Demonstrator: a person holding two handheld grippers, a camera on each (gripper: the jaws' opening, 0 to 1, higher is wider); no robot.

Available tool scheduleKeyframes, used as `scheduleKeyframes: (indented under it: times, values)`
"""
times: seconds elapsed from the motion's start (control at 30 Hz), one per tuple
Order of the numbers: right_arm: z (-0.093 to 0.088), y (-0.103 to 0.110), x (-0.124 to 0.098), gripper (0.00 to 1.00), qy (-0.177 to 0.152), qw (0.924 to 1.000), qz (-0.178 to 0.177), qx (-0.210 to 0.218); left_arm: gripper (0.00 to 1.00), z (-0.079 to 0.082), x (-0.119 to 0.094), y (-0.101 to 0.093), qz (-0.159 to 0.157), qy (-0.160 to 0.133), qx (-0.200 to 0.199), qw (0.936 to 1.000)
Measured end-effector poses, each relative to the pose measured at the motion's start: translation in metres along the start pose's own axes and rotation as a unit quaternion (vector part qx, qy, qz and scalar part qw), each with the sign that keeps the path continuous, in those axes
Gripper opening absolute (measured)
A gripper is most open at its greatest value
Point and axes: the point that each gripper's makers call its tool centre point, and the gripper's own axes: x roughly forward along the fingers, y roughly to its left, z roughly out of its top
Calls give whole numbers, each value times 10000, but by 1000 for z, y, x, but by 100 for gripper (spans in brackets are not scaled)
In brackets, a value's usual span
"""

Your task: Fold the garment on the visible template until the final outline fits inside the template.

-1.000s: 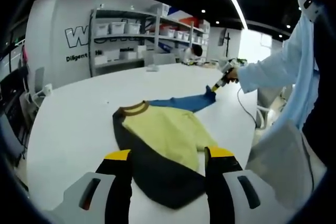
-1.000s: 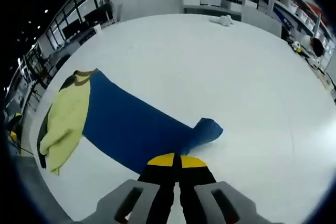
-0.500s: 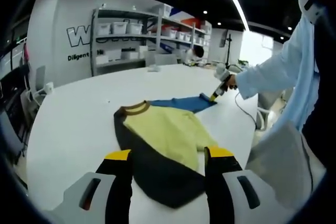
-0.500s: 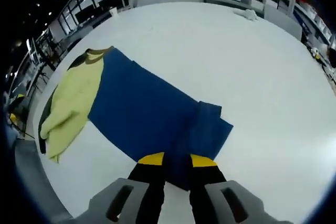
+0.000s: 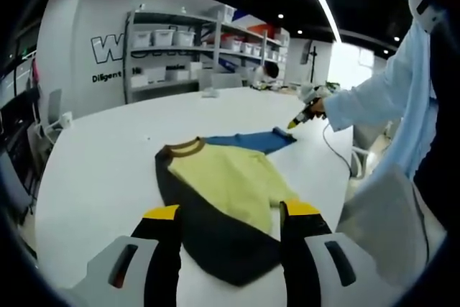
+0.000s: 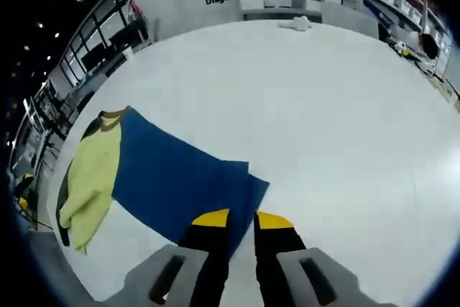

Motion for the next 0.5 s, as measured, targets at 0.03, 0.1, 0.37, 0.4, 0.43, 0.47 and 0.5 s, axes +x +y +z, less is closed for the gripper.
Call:
scheduleKeyframes:
  times: [0.03, 0.1, 0.37, 0.4, 0.43, 0.47, 0.5]
  values:
    - [-1, 1, 1, 7, 13, 10000, -9, -26, 53, 0, 0, 0, 4, 5, -4, 10000]
    - [-2, 2, 5, 7, 22, 10000, 27, -16, 53, 0, 0, 0, 7, 16, -9, 10000]
    - [-9, 10, 17, 8, 136, 9984, -17, -548, 53, 1, -2, 2, 49, 10, -14, 10000]
    - [-14, 11, 17, 8, 258, 9988, -27, -411, 53, 2, -2, 2, 57, -4, -19, 10000]
    - [-13, 12, 16, 7, 246, 9987, -32, -440, 53, 1, -2, 3, 59, -3, -24, 10000]
    - [-13, 11, 16, 4, 260, 9984, -65, -508, 53, 1, -2, 3, 61, 6, -22, 10000]
    - [-15, 11, 16, 1, 295, 9977, -89, -604, 53, 0, -2, 3, 62, 25, -15, 10000]
